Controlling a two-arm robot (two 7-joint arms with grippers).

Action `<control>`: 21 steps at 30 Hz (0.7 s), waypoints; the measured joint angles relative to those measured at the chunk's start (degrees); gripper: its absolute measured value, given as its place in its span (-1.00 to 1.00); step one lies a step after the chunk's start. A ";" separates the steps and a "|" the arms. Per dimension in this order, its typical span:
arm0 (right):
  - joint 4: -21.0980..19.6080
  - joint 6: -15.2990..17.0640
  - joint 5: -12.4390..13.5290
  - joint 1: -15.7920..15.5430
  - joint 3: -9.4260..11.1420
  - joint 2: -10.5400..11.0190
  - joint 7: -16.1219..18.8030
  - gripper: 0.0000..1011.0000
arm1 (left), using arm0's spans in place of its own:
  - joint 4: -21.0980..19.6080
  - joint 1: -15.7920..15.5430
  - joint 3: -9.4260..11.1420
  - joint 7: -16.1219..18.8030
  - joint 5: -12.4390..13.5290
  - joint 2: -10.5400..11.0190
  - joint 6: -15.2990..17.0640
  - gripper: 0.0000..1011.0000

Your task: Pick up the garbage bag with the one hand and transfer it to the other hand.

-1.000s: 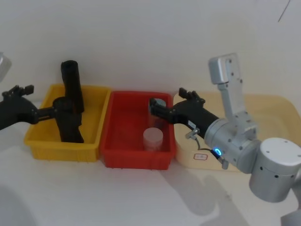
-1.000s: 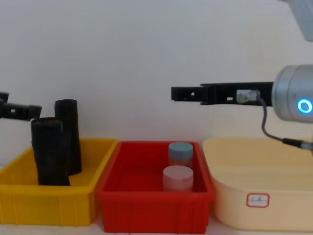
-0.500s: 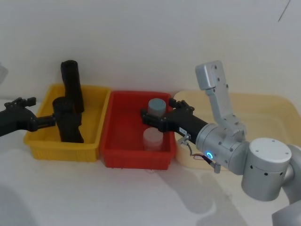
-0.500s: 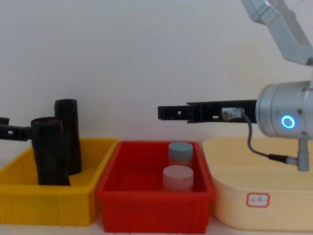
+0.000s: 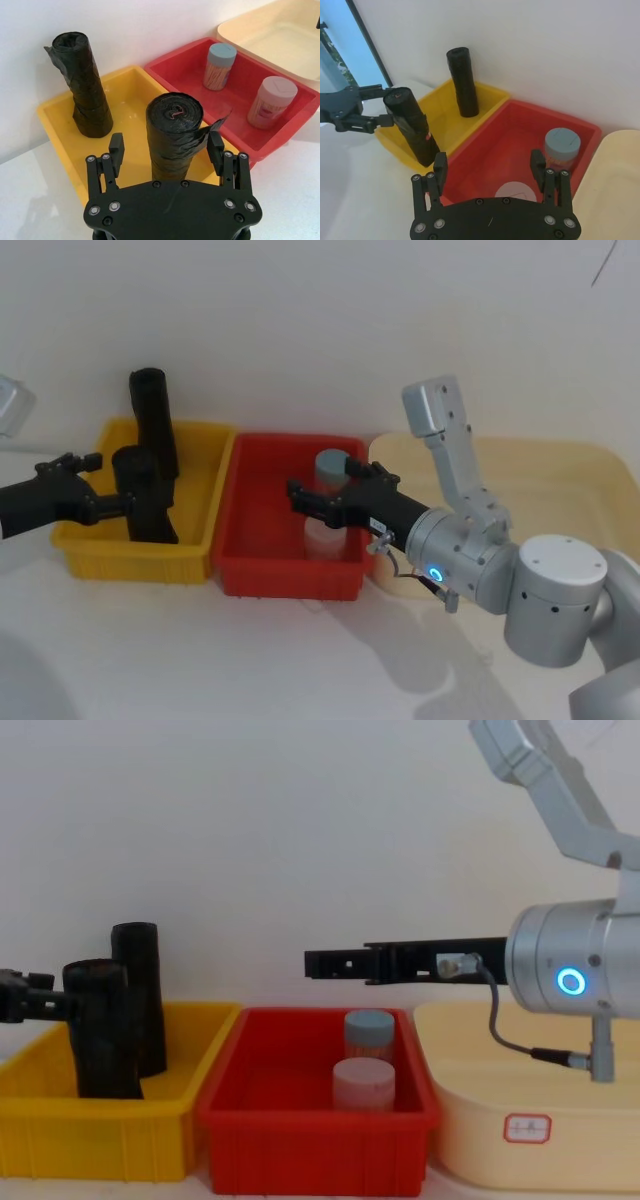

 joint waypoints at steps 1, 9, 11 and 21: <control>0.11 0.00 0.06 0.03 -0.04 -0.01 0.04 0.98 | 0.28 -0.20 0.24 0.05 0.26 -0.08 -0.15 0.98; 1.65 0.09 0.56 0.58 -0.46 -0.15 0.25 0.98 | 2.28 -1.59 1.80 0.35 1.30 -0.73 -0.79 0.98; 2.12 0.20 0.67 0.77 -0.57 -0.16 0.27 0.98 | 2.73 -1.93 2.13 0.28 1.43 -0.92 -0.89 0.98; 4.52 0.67 1.08 1.78 -0.90 -0.03 0.31 0.98 | 6.08 -4.53 4.75 -1.64 2.10 -2.55 -2.29 0.98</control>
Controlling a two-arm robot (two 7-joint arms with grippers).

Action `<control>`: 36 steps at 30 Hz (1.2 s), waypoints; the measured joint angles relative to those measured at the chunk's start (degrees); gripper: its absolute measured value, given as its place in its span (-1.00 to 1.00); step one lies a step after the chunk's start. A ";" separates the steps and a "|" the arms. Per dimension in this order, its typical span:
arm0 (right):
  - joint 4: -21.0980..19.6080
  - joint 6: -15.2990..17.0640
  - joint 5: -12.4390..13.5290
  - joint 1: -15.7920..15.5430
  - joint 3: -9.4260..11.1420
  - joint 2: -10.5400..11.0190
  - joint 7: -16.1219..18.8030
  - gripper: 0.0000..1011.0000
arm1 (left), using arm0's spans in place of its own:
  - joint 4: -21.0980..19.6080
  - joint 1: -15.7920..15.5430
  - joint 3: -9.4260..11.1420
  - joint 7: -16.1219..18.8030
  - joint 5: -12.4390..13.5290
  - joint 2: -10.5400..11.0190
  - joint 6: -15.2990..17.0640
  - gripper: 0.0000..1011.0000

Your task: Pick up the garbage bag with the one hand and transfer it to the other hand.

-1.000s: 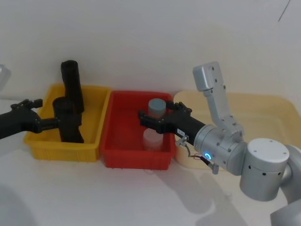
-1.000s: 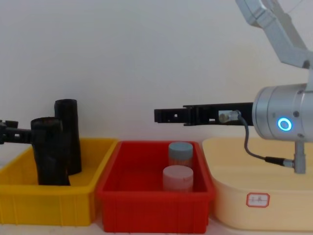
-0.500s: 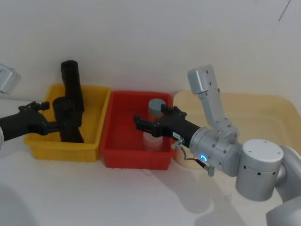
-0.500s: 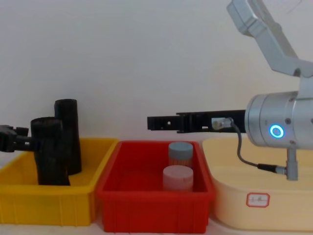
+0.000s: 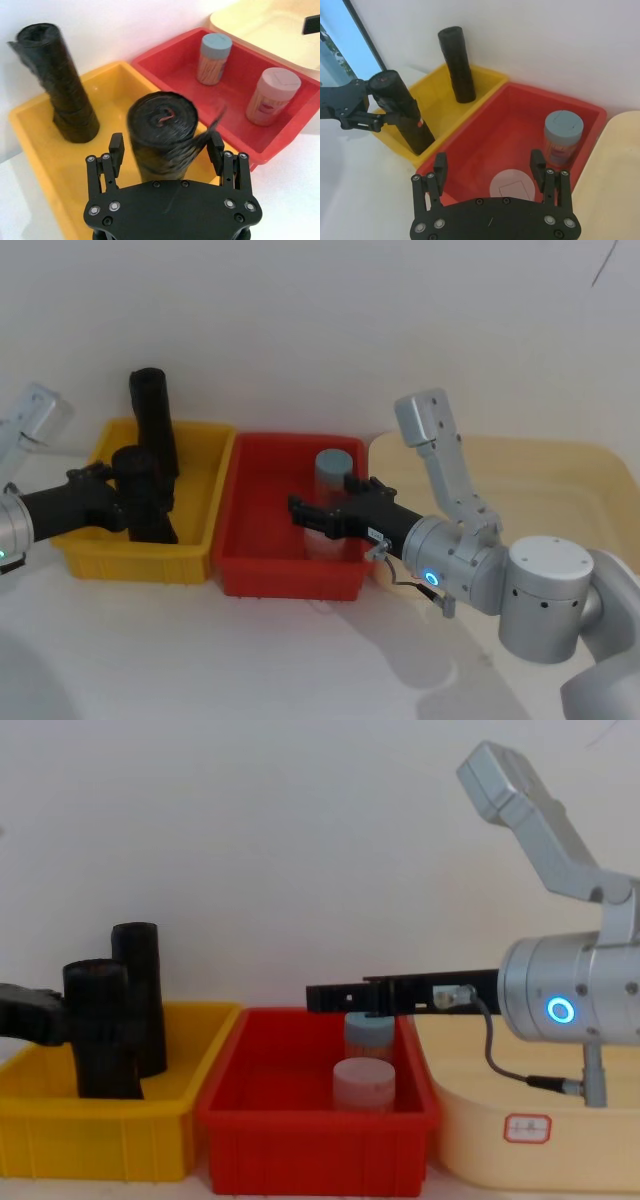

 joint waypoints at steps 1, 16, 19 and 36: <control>0.17 0.02 0.03 0.06 0.00 0.01 0.00 0.98 | 0.50 -0.41 0.43 -0.43 0.12 -0.28 -0.34 0.98; 3.66 0.33 1.00 1.56 -0.69 0.28 1.15 0.98 | 3.62 -3.10 3.08 -1.23 1.14 -2.23 -2.35 0.98; 4.08 0.34 1.21 1.74 -0.83 0.32 1.41 0.98 | 3.93 -3.35 3.31 -0.91 1.29 -2.39 -2.51 0.98; 4.80 0.56 2.09 1.84 -1.45 0.90 1.70 0.98 | 4.72 -4.01 3.89 -0.13 1.74 -2.83 -2.97 0.36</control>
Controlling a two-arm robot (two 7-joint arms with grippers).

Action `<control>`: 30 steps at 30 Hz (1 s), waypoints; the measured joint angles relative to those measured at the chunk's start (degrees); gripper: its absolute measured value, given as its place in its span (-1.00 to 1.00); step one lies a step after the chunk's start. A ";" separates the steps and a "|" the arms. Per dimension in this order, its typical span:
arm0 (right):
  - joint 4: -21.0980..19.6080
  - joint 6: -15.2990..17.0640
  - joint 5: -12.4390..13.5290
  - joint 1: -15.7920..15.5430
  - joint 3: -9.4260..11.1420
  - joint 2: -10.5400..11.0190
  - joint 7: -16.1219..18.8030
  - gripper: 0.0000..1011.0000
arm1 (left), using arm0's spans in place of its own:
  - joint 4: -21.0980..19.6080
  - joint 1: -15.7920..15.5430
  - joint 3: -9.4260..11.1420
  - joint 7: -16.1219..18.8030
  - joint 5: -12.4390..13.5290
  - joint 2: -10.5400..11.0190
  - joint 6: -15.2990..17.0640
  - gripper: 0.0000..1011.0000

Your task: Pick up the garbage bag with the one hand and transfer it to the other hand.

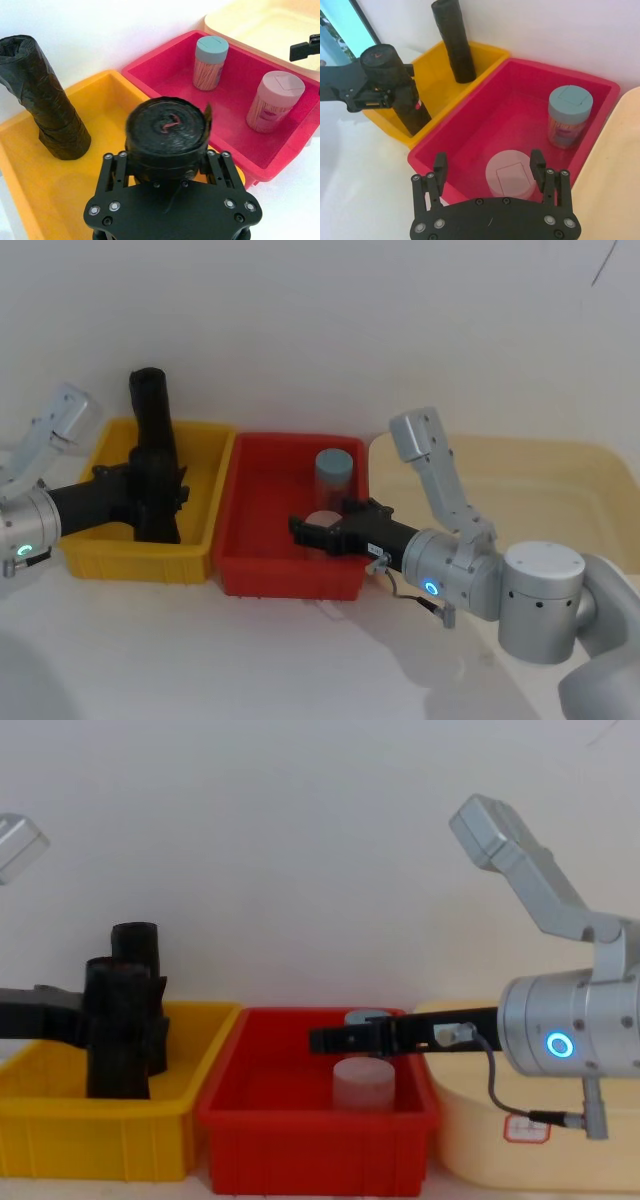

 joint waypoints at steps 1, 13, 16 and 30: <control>0.05 0.00 -0.02 0.00 -0.07 0.05 -0.05 0.98 | 0.02 -0.02 0.02 0.01 0.01 -0.01 -0.01 0.26; 2.58 -0.86 -2.20 1.70 -1.50 0.50 -0.42 0.98 | 0.16 -0.14 0.13 0.15 0.10 -0.08 -0.10 -0.08; 3.38 -1.31 -2.82 2.31 -1.88 0.50 -0.25 0.98 | 0.18 -0.16 0.14 0.17 0.13 -0.09 -0.11 -0.10; 6.44 -1.15 -4.71 4.82 -3.29 0.51 1.57 0.98 | 0.24 -0.22 0.20 0.24 0.14 -0.13 -0.13 -0.12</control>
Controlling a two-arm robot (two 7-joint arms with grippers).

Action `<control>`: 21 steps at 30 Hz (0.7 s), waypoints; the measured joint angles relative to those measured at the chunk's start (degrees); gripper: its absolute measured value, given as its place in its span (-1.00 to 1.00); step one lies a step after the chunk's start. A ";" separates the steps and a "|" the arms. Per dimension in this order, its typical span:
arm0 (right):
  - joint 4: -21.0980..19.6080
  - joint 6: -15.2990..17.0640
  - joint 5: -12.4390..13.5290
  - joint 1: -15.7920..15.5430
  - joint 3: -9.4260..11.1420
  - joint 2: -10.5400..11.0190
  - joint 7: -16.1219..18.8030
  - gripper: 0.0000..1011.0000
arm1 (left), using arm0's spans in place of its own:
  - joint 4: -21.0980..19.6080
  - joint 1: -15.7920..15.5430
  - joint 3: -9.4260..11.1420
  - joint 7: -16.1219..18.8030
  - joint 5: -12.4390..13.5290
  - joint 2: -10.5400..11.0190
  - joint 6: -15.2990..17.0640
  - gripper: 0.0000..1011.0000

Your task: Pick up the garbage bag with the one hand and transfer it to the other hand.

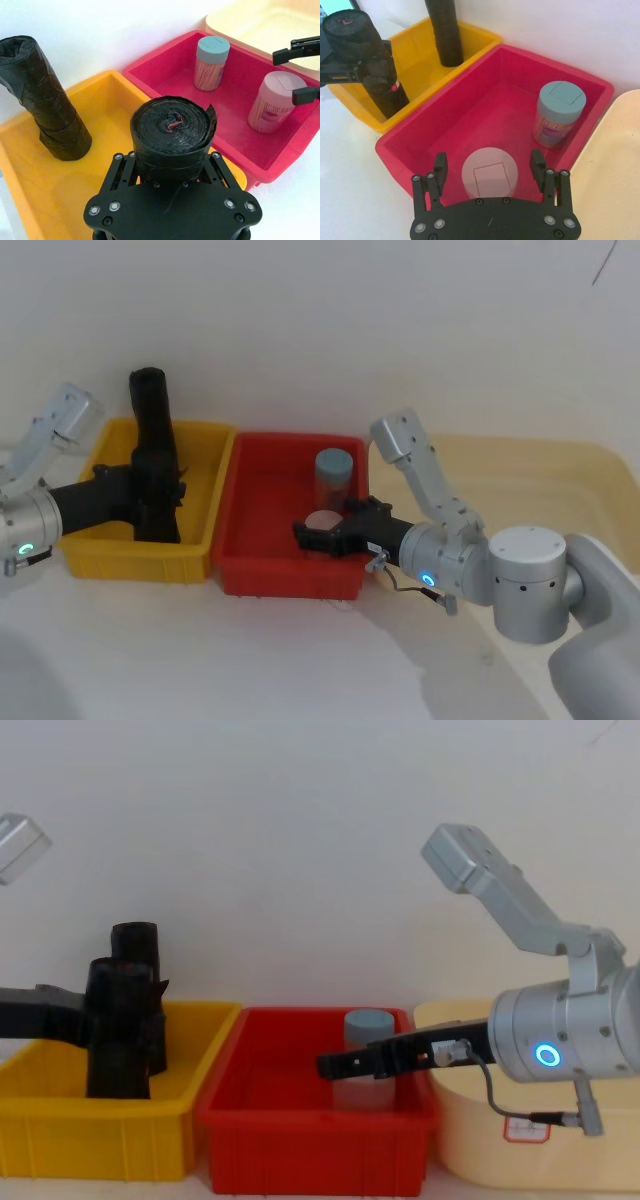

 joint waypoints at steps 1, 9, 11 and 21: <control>0.06 0.14 -0.03 0.08 -0.03 0.00 0.12 0.98 | 0.00 0.00 0.00 0.00 0.00 0.00 0.00 -0.12; 0.42 1.35 -0.28 0.83 -0.19 0.01 1.23 0.98 | 0.00 -0.01 0.00 0.00 0.00 0.00 0.00 -0.12; 0.54 1.52 -0.38 0.95 -0.22 -0.02 1.34 0.98 | 0.00 0.00 0.00 0.00 0.00 0.00 0.00 -0.12; 2.15 2.36 -1.36 2.16 -0.96 -0.49 2.24 0.98 | -0.01 0.00 0.00 0.00 -0.01 0.00 0.01 -0.12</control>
